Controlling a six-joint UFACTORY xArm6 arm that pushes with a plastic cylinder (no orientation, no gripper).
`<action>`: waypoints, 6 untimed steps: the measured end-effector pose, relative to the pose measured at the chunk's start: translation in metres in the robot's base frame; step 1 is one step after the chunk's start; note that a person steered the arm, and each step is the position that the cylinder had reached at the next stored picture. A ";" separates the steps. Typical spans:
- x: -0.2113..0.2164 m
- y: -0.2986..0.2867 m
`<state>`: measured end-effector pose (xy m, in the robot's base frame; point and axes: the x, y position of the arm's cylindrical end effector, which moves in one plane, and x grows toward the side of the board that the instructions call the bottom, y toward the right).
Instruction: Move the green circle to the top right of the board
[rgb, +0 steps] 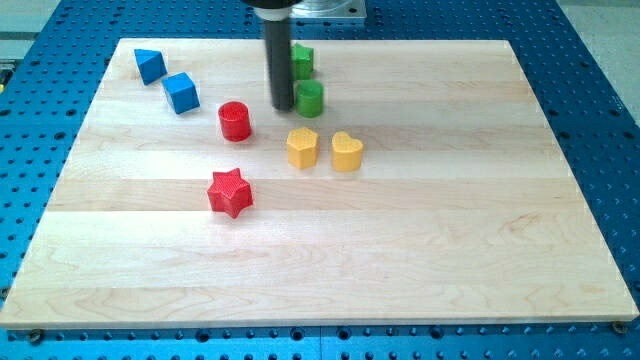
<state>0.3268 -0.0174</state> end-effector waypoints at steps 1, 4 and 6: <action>-0.026 0.100; 0.028 0.024; 0.020 0.118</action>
